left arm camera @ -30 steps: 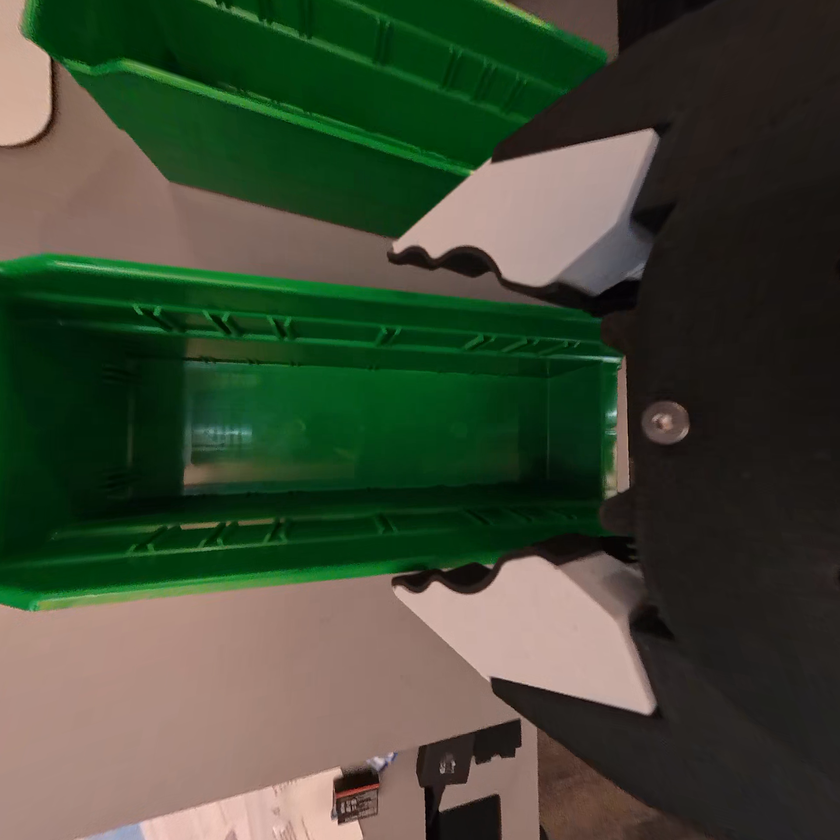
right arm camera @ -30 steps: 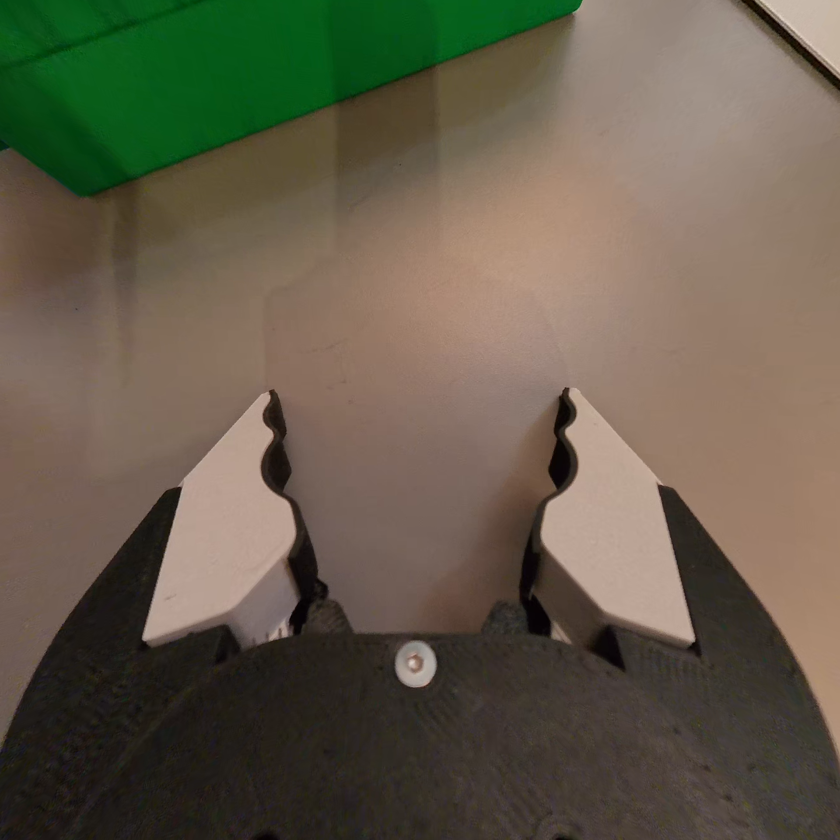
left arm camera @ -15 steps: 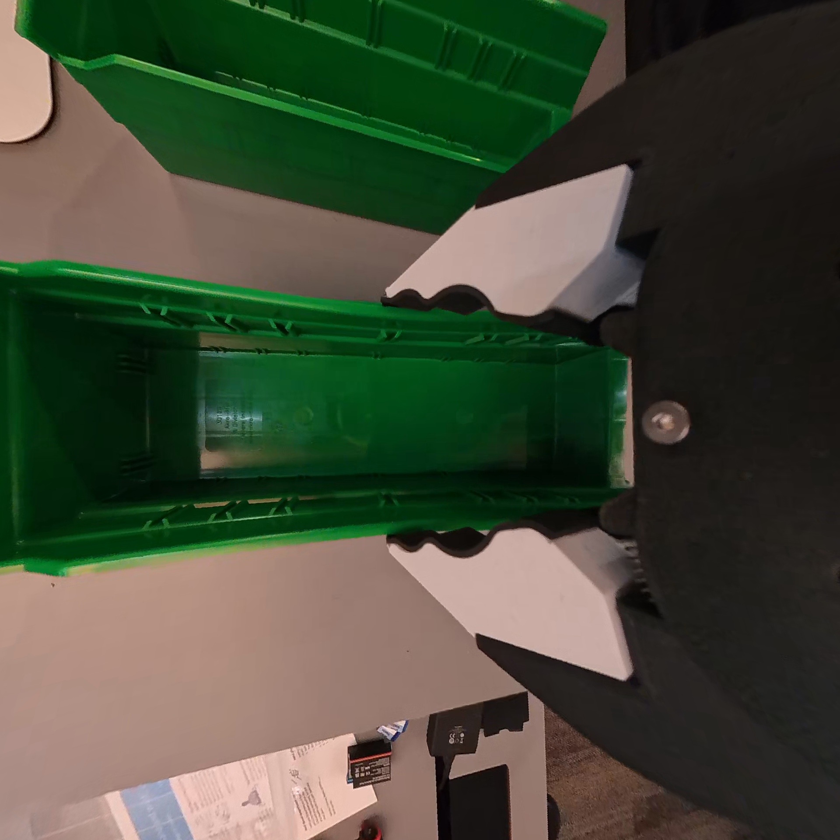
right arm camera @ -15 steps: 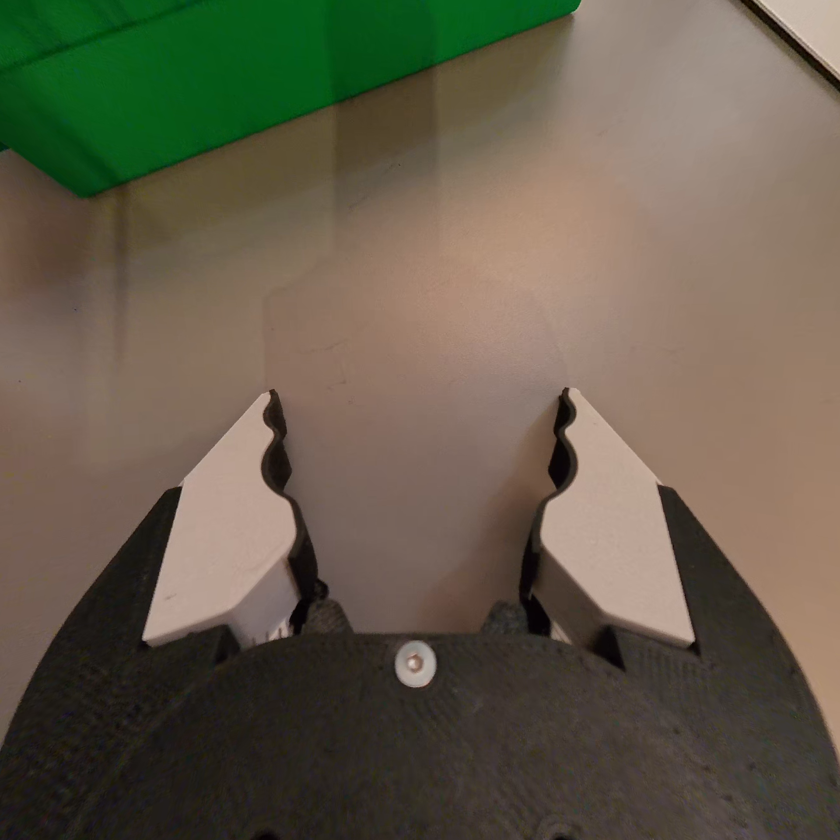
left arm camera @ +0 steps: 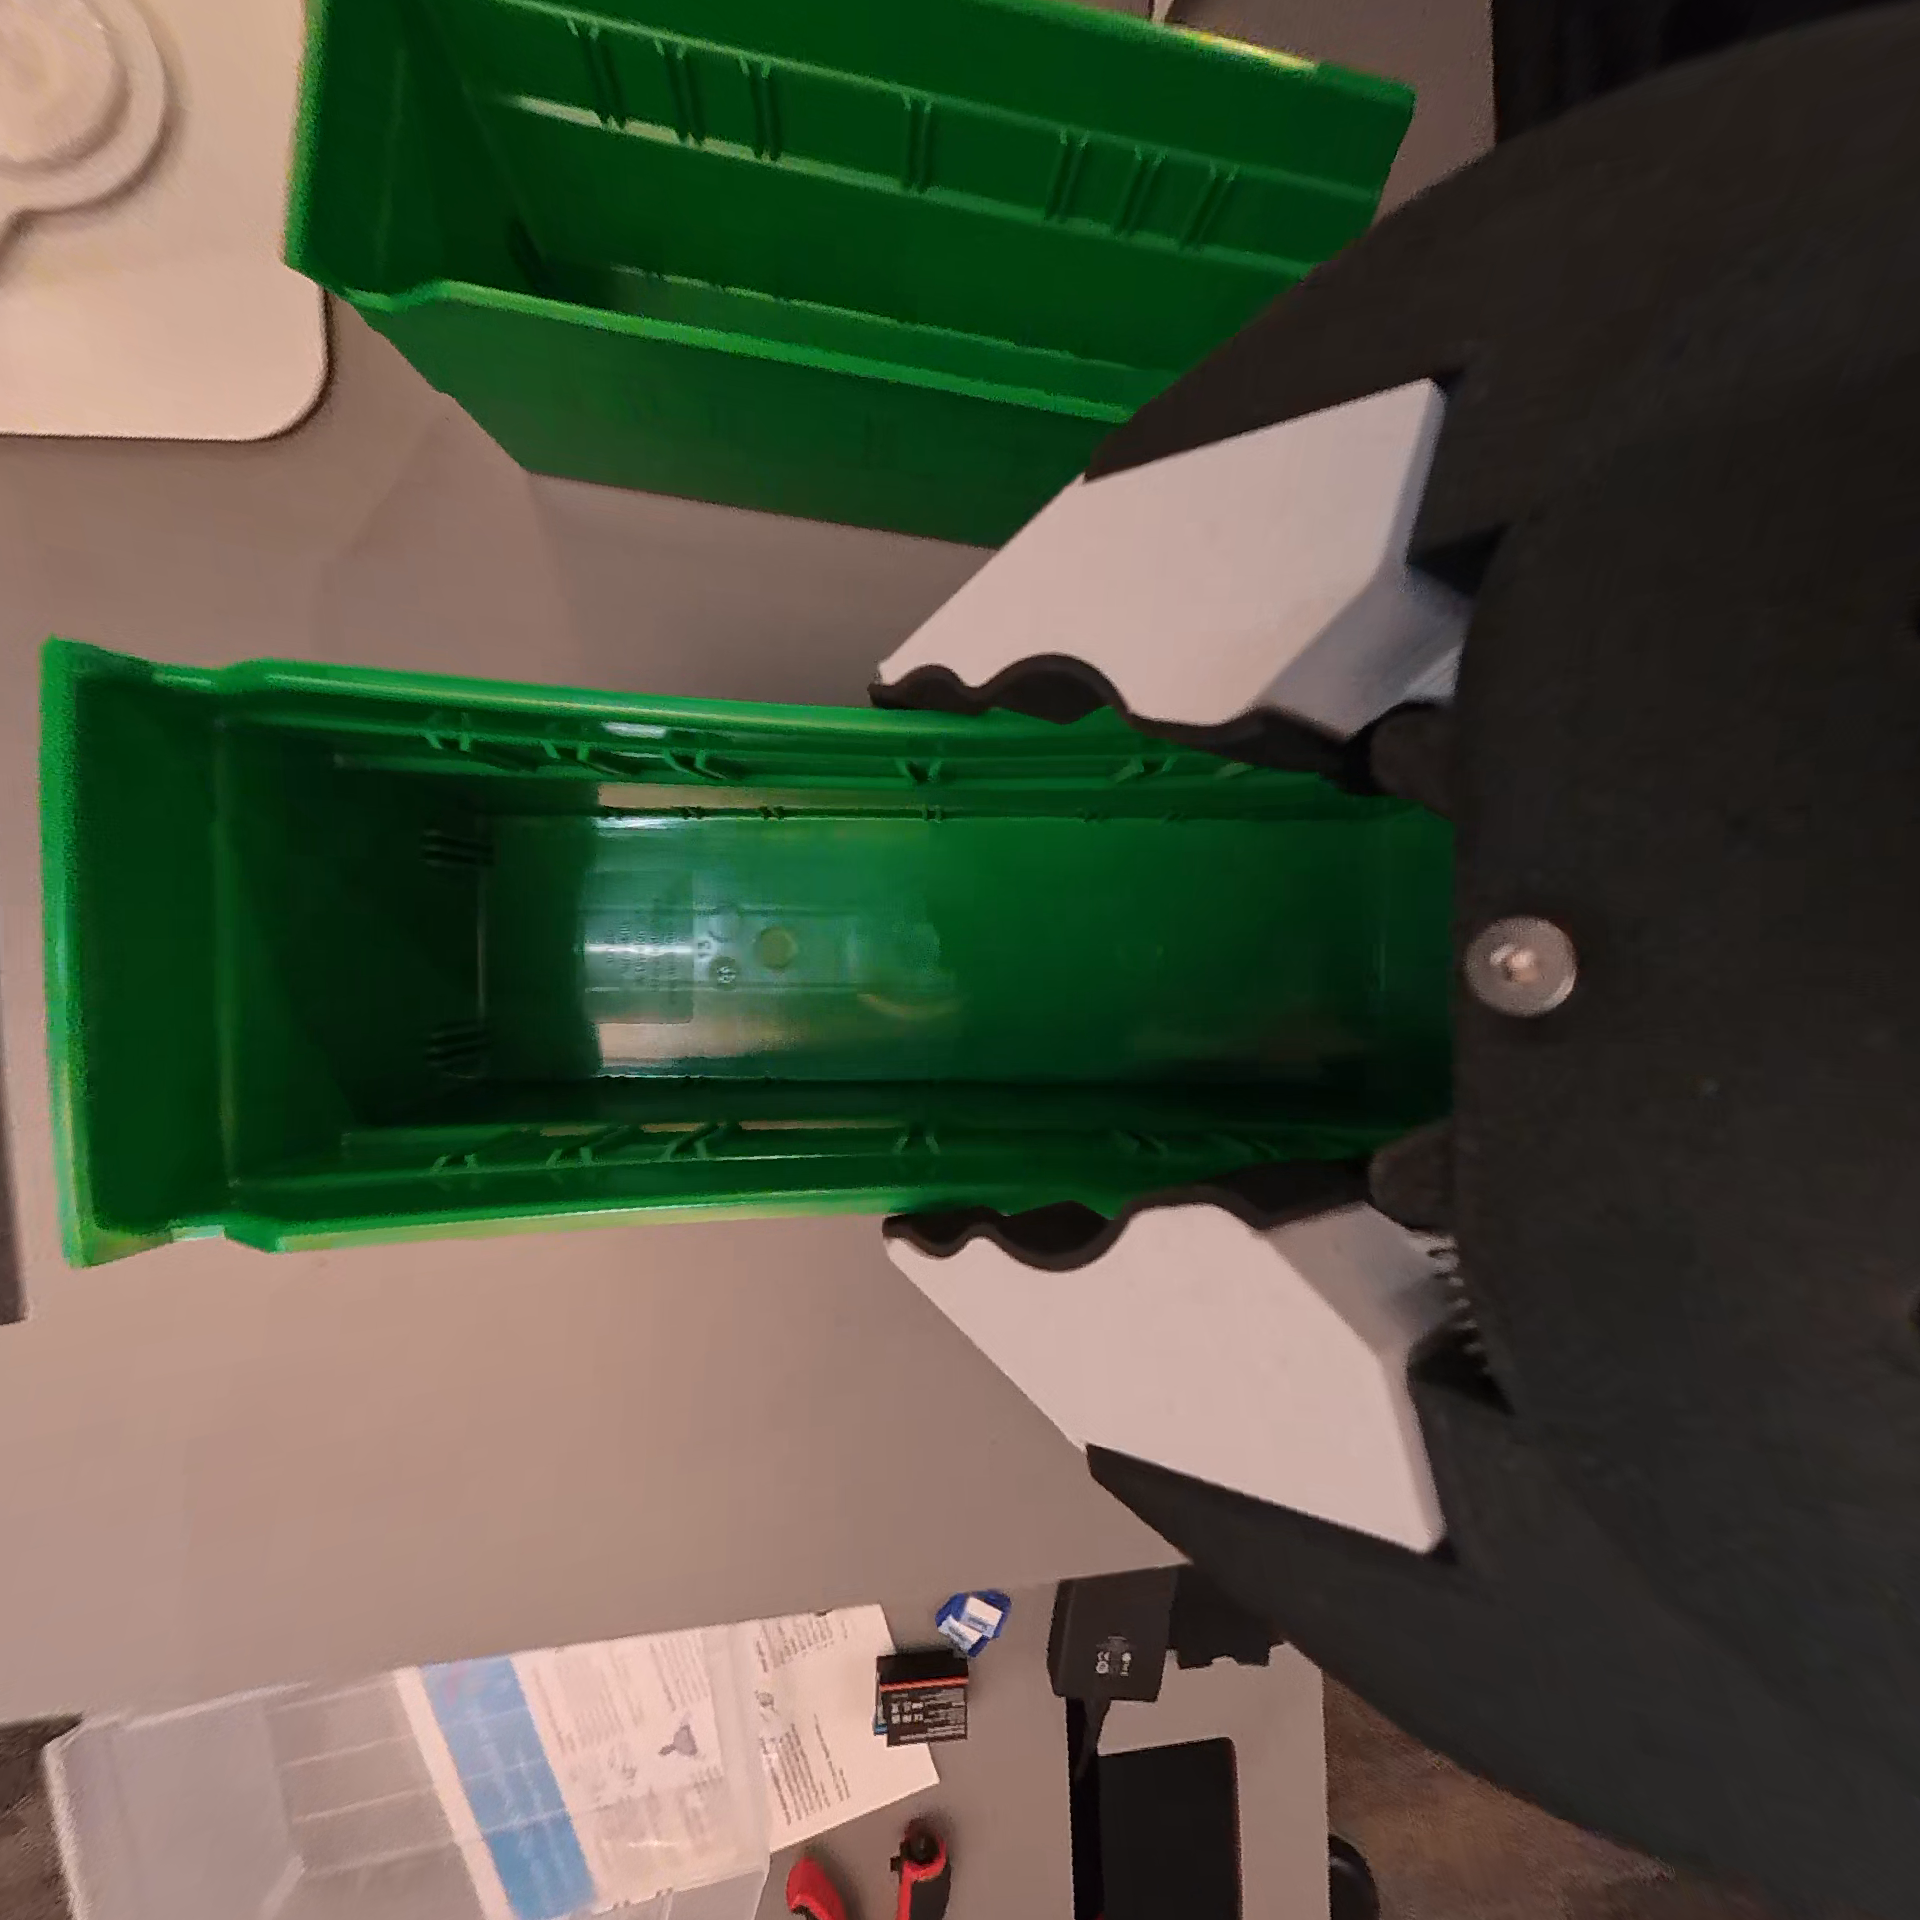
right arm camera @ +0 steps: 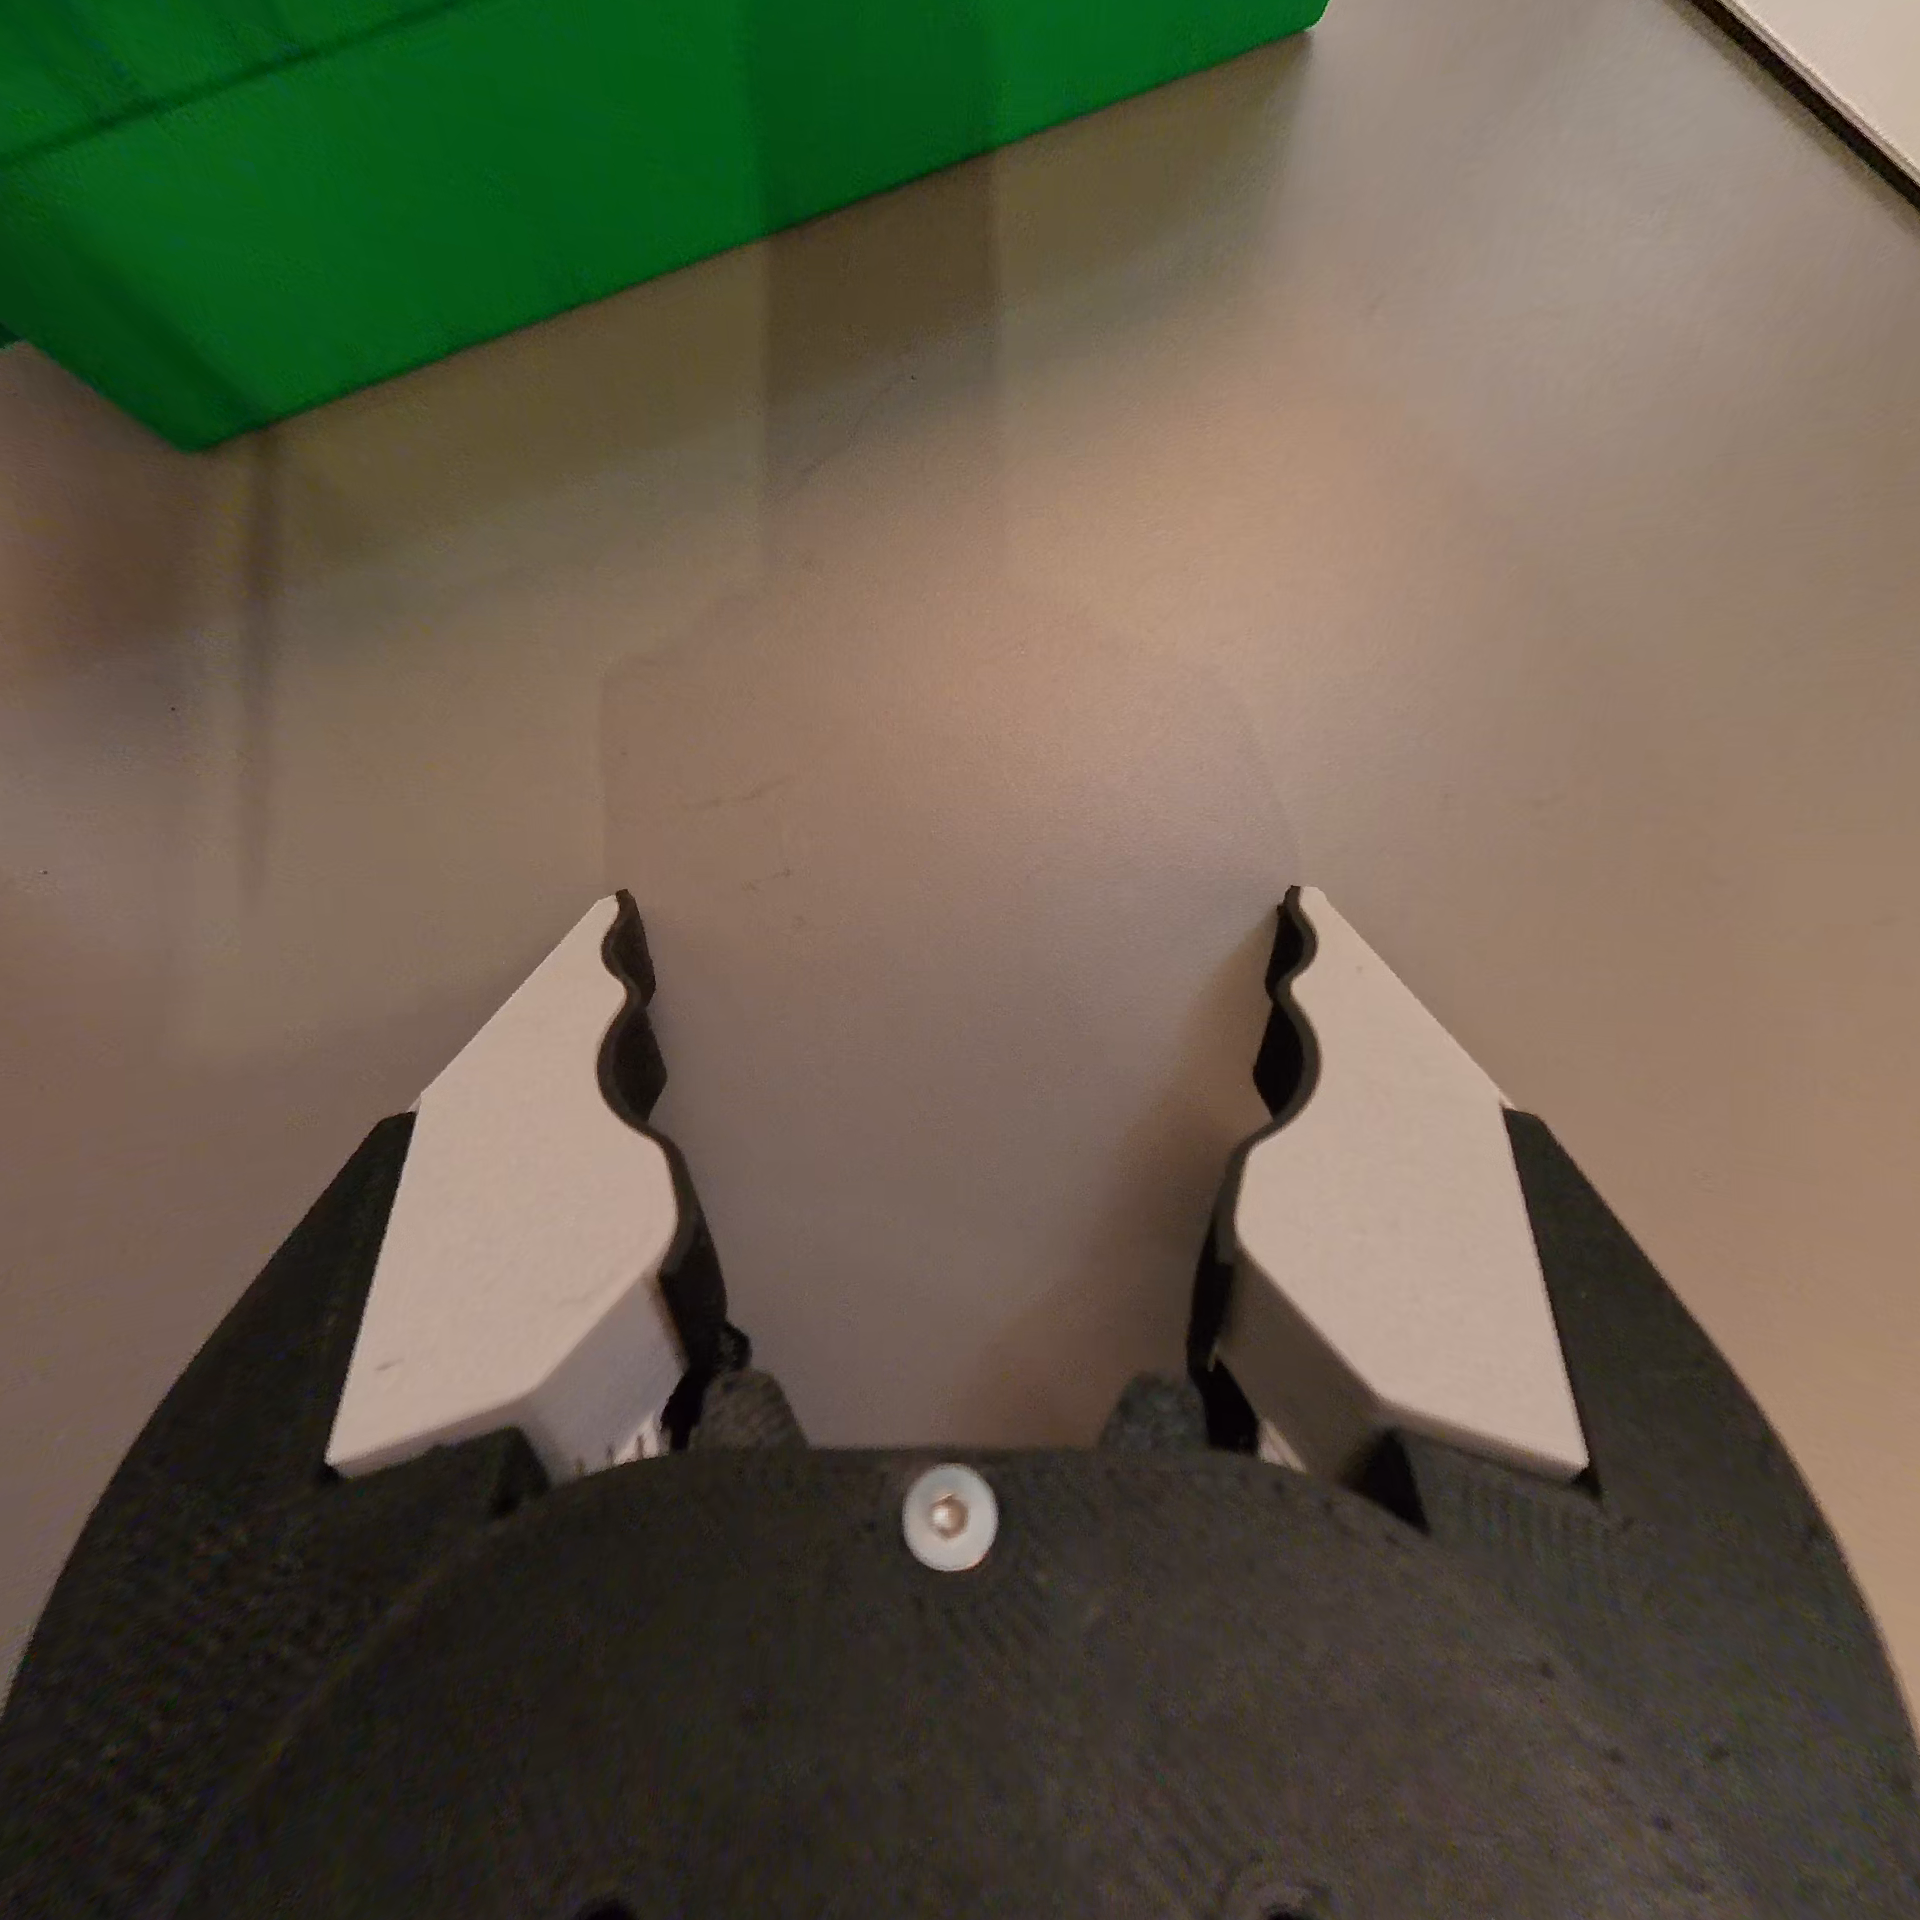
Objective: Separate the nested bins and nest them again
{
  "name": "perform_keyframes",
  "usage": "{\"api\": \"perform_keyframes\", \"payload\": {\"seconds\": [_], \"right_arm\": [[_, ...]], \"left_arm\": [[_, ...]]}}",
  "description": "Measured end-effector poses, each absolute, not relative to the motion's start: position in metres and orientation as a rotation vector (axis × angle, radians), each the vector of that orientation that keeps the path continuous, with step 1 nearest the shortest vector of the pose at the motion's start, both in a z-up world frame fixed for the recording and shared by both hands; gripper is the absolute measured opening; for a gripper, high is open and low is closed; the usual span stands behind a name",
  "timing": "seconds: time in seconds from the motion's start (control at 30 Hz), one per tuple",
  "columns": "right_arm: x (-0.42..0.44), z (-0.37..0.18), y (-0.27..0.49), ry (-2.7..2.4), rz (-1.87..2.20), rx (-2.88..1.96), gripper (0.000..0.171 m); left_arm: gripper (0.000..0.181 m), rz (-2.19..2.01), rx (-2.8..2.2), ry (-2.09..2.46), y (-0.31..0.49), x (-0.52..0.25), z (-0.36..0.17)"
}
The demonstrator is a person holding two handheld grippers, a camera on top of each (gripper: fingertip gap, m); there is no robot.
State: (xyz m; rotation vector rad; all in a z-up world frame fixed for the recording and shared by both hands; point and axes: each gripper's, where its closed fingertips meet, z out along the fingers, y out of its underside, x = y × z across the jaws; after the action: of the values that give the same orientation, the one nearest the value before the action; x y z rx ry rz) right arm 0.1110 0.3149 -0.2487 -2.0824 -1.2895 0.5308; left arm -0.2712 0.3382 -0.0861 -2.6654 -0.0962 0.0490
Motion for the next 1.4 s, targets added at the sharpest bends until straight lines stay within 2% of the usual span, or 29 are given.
{"api": "perform_keyframes", "payload": {"seconds": [0.5,0.63,0.8,0.9,1.07,1.17,1.23,1.4], "right_arm": [[0.111,-0.249,0.315,-1.291,0.535,-2.083,0.117],[0.112,-0.246,0.316,-1.256,0.574,-2.094,0.113],[0.123,-0.240,0.318,-1.163,0.639,-2.150,0.107],[0.132,-0.229,0.319,-1.060,0.740,-2.209,0.105],[0.156,-0.173,0.343,-0.853,0.835,-2.131,0.096],[0.177,-0.134,0.353,-0.775,0.916,-2.032,0.086],[0.186,-0.114,0.353,-0.740,1.019,-1.951,0.074],[0.187,-0.120,0.355,-0.763,1.023,-1.986,0.070]], "left_arm": [[0.096,0.054,-2.503,0.000,0.356,-0.241,0.002],[0.095,-0.008,-2.463,0.077,0.369,-0.204,0.019],[0.096,-0.183,-2.416,0.213,0.385,-0.118,0.027],[0.096,-0.324,-2.398,0.325,0.390,-0.049,0.019],[0.096,-0.499,-2.425,0.447,0.390,0.045,-0.018],[0.096,-0.517,-2.441,0.486,0.392,0.077,-0.040],[0.097,-0.510,-2.453,0.527,0.392,0.093,-0.057],[0.098,-0.454,-2.504,0.573,0.389,0.108,-0.108]]}}
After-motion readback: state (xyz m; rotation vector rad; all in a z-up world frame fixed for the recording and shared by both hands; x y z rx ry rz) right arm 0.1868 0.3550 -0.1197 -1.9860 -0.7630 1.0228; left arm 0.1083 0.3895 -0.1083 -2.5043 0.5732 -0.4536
